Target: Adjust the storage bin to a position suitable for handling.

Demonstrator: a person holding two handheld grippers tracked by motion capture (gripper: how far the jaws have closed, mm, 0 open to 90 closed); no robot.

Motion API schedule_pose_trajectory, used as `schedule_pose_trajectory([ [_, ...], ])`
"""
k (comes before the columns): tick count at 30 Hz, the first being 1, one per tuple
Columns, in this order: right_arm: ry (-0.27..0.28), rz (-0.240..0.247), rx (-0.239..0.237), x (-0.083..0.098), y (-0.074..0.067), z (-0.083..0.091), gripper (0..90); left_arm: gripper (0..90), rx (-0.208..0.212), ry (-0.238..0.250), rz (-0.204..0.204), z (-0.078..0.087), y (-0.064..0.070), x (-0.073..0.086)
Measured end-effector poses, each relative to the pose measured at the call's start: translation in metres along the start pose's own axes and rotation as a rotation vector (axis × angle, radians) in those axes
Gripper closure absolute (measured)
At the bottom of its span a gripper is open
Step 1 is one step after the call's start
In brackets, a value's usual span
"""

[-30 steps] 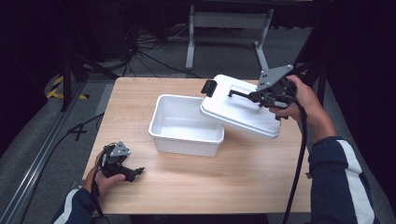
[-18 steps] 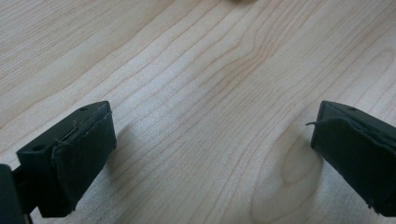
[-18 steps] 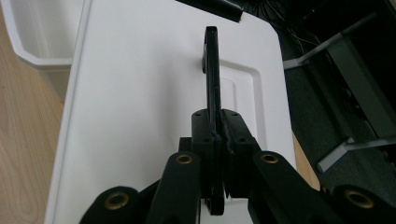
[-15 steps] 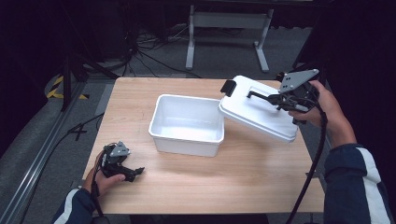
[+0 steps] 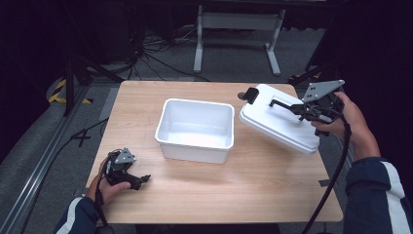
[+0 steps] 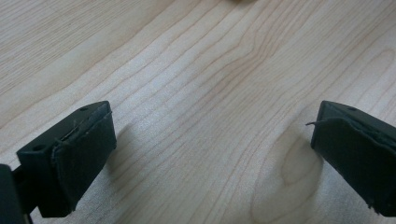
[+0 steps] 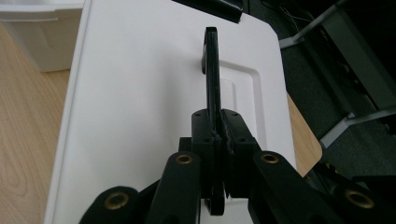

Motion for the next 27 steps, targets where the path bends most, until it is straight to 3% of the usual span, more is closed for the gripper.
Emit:
schedule_pose_trajectory([
  [13,-0.028,-0.024,-0.031,0.018,-0.007,-0.023,85.1,0.4,0.0,0.0,0.0,0.0,0.0,0.0],
  [27,-0.07,-0.041,-0.085,0.037,-0.021,-0.065,85.0,0.4,-0.001,0.0,0.0,0.0,0.0,0.0],
])
Point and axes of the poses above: each handheld gripper's, and its own axes: z roughly backward along the jaws, x roughly out of its underside, y roughly to its right, the point moved 8 cm from there along -z, roughly forward along the jaws, and after that the axes turned 1 degree about z, right-handed, at the moved point
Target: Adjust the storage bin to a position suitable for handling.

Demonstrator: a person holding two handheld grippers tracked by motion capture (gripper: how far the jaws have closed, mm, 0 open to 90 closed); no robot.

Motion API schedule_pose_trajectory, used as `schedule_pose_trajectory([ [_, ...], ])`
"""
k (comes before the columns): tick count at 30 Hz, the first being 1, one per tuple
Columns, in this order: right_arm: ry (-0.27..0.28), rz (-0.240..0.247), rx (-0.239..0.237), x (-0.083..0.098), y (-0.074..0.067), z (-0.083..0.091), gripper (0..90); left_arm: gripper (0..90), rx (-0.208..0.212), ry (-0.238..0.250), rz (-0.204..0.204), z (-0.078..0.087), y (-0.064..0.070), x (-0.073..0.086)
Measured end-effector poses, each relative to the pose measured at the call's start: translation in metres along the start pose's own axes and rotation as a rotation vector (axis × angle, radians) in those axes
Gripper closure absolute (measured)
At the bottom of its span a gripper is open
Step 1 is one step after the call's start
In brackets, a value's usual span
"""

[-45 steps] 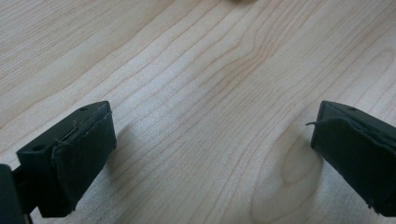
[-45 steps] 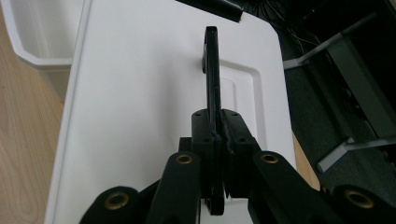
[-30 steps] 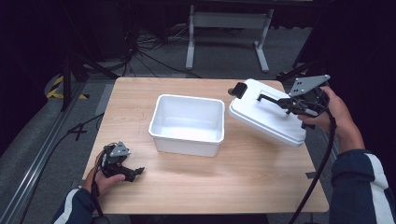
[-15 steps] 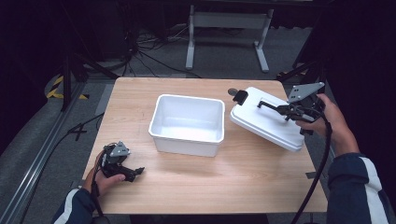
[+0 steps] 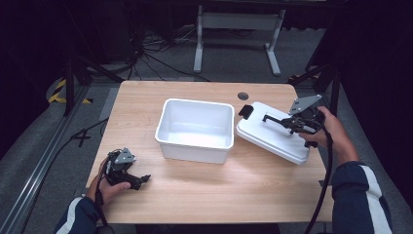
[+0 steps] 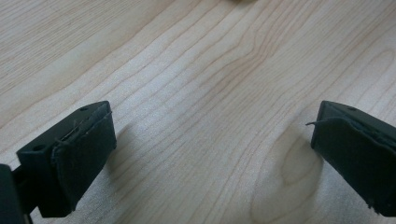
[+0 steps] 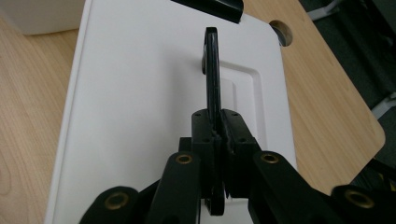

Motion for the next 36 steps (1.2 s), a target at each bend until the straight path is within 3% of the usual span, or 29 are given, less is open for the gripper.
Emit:
schedule_pose_trajectory([
  [16,-0.04,-0.038,-0.041,0.016,-0.006,-0.039,85.0,0.4,0.0,0.0,0.001,0.0,0.0,0.0],
  [36,-0.089,-0.077,-0.083,0.031,-0.01,-0.057,84.8,0.4,0.001,0.0,0.002,0.0,0.0,0.0],
])
Point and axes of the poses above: each handheld gripper's, and its own axes: z roughly backward along the jaws, x roughly out of its underside, y roughly to its right, the point moved 8 cm from there along -z, roughly forward along the jaws, and after that the axes turned 1 degree about z, right-handed, at the moved point
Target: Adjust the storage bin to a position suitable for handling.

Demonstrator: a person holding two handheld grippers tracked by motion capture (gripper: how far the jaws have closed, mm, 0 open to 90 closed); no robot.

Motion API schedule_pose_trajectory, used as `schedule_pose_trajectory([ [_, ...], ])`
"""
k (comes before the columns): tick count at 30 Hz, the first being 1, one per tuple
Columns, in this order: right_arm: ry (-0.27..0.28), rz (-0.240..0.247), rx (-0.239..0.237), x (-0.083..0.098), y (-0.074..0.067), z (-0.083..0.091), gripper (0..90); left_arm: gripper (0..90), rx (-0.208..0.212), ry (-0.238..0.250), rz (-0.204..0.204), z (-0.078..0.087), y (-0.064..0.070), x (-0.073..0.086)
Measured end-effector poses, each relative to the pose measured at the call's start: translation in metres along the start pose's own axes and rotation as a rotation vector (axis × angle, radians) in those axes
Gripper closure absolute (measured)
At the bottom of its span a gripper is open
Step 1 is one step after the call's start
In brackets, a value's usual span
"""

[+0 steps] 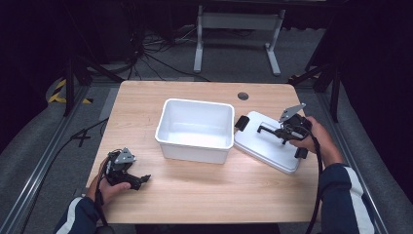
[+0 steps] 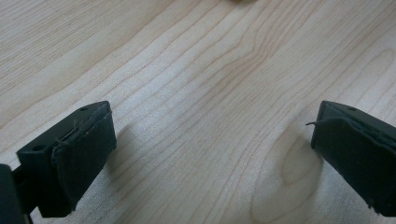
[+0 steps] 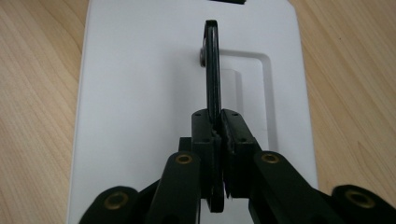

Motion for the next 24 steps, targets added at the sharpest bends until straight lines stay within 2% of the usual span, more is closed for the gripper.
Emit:
schedule_pose_trajectory([
  [6,0.016,-0.022,-0.001,0.0016,0.0014,-0.0005,84.5,0.4,-0.001,0.0,-0.001,0.0,-0.0001,0.0],
  [15,0.017,-0.023,0.0,0.0014,-0.0001,0.0,84.4,0.4,0.0,0.0,0.0,0.0,-0.0001,0.0],
  [19,0.024,-0.03,0.017,0.0003,0.0012,0.0004,81.9,0.4,-0.001,0.0,-0.001,0.0,-0.0001,0.0],
  [21,0.045,-0.038,0.006,-0.0016,0.0005,0.0033,80.2,0.4,0.0,-0.001,-0.002,0.0001,-0.0002,0.0],
  [24,0.051,-0.04,0.017,-0.0033,0.0,0.0058,78.3,0.4,-0.001,0.0,-0.001,0.0,-0.0002,0.0],
])
Point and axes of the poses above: each handheld gripper's, and its own axes: z roughly backward along the jaws, x roughly out of its underside, y roughly to its right, the point moved 8 cm from there along -z, roughly forward along the jaws, and after that the axes turned 1 degree about z, right-handed, at the moved point
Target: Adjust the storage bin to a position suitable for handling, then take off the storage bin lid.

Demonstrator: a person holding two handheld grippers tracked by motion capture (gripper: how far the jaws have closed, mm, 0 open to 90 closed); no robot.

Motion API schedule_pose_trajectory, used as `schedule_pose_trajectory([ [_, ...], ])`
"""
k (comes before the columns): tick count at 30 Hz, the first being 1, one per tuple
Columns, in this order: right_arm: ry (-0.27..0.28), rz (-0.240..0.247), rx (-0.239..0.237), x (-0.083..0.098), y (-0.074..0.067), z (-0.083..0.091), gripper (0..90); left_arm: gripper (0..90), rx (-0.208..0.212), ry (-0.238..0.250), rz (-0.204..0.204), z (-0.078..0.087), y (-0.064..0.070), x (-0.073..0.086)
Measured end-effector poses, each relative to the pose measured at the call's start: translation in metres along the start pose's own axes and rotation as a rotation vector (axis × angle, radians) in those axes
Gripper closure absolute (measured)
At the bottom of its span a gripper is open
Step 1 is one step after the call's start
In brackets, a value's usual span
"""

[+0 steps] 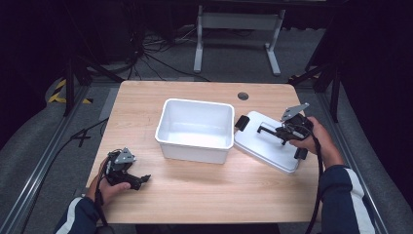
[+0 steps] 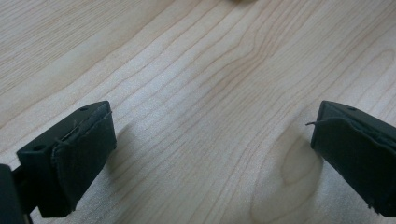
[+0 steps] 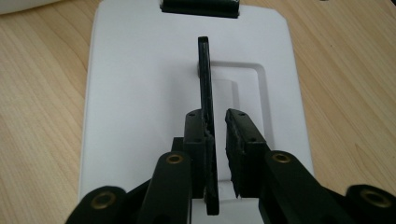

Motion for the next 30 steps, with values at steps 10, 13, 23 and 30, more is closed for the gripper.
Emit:
schedule_pose_trajectory([
  [10,0.04,0.001,-0.015,-0.007,-0.006,0.008,71.1,0.4,0.001,-0.001,-0.001,0.0,0.0,0.0],
  [13,0.045,0.001,-0.004,-0.011,-0.007,0.009,65.9,0.4,0.0,0.0,0.0,0.0,0.0,0.0],
  [23,0.086,-0.039,0.027,-0.018,-0.009,0.02,58.0,0.6,0.002,0.011,0.002,0.0,0.0,0.0],
  [30,0.105,-0.054,0.037,-0.016,-0.013,0.029,55.0,0.6,0.0,0.005,-0.005,0.0,0.0,0.0],
])
Point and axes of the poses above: each handheld gripper's, and its own axes: z roughly backward along the jaws, x roughly out of its underside, y roughly to its right, the point moved 8 cm from there along -z, roughly forward along the jaws, and after that the axes turned 1 degree about z, right-handed, at the moved point
